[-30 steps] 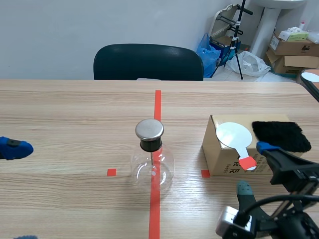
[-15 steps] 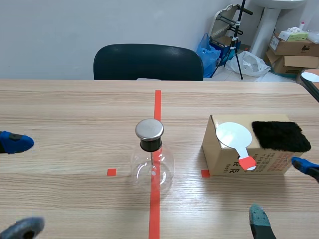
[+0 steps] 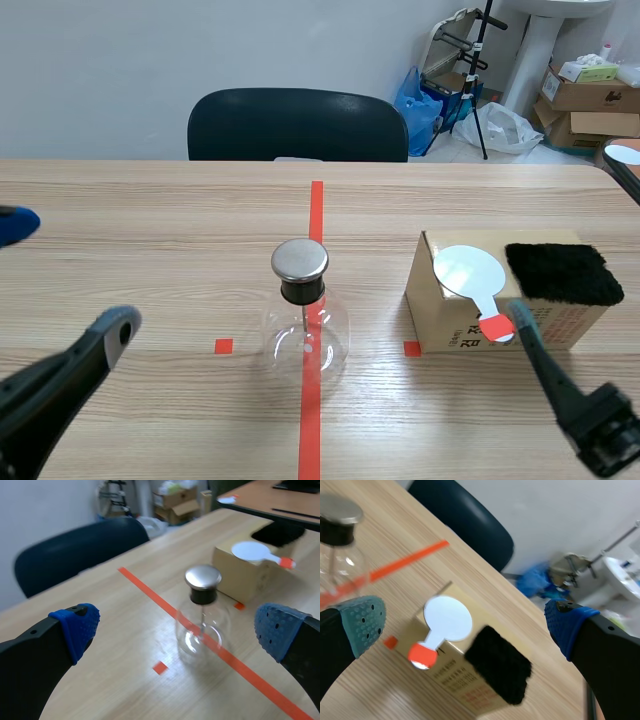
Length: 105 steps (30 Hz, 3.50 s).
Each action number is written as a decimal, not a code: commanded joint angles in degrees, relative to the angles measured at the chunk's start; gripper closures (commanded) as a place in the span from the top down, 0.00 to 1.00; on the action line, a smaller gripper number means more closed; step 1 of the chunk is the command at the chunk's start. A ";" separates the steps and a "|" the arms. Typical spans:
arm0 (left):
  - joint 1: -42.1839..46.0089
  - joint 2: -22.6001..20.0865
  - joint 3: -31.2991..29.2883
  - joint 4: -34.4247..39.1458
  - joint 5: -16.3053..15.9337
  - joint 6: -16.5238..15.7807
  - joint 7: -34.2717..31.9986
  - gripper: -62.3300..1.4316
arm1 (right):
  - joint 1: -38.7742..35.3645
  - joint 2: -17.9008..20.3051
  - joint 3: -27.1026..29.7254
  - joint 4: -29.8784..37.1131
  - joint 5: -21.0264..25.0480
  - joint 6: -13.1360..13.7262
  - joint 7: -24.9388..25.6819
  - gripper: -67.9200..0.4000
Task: Do the electroscope experiment
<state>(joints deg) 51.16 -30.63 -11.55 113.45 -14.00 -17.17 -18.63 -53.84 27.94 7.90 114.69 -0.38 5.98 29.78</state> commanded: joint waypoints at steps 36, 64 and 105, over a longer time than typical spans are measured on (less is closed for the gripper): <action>0.09 -0.83 -0.04 2.60 -6.14 1.20 3.08 1.00 | 10.67 -0.96 2.60 -0.33 20.13 16.57 -19.17 1.00; 0.07 -0.83 -0.07 2.60 -5.73 1.22 3.06 1.00 | 10.69 -0.96 2.60 -0.33 20.13 16.57 -19.12 1.00; -0.85 -0.83 -0.07 2.60 -2.29 1.18 3.52 1.00 | 10.82 -0.96 2.60 -0.33 20.13 16.55 -19.17 1.00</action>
<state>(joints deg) 50.46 -31.59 -11.55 115.81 -15.66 -16.10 -14.57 -42.92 26.22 10.39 114.21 19.11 22.79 9.98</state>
